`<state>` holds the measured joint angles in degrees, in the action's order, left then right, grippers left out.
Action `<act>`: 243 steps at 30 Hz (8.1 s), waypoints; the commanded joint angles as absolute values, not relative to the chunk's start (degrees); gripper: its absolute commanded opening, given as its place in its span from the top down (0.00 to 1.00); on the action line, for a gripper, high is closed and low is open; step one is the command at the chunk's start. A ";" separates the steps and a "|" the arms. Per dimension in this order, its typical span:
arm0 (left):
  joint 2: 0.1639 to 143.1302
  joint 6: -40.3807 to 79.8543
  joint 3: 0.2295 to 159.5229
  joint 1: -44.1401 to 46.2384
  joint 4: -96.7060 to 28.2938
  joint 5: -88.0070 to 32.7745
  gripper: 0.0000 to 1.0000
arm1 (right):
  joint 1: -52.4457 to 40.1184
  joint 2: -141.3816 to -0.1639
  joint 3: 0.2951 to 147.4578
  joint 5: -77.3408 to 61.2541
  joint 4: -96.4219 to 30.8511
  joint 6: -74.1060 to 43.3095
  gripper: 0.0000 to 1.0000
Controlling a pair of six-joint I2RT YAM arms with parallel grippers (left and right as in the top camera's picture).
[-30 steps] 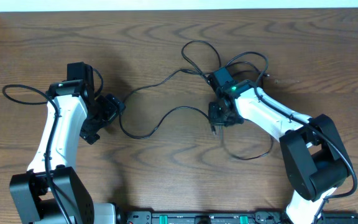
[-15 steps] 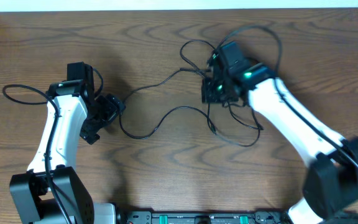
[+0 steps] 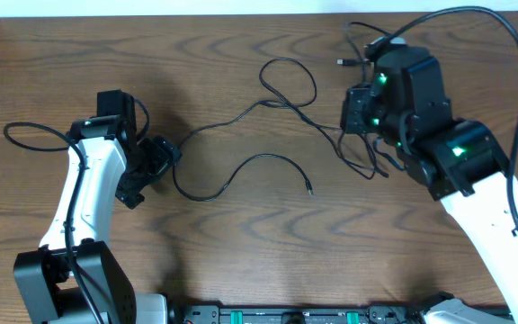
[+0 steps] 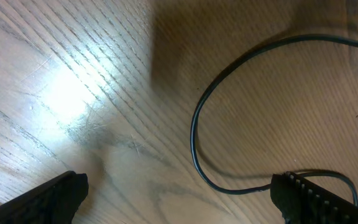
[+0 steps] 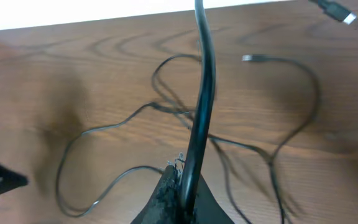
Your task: Untangle cables
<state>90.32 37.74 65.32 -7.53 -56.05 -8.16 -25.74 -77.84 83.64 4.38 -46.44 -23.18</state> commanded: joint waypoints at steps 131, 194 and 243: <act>90.35 38.26 65.47 -7.53 -56.21 -6.98 0.01 | -9.96 -108.88 84.64 -11.07 -37.04 -29.50 0.01; 90.35 38.26 65.47 -7.53 -56.21 -6.98 0.01 | -36.10 -122.93 84.62 -1.67 -20.56 -36.36 0.47; 90.35 38.26 65.47 -7.53 -56.21 -6.98 0.01 | 6.55 -122.87 84.64 -75.77 36.84 -75.72 0.99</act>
<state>90.32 37.71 65.32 -7.53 -56.05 -8.16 1.72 -122.65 84.27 -73.21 36.75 -74.76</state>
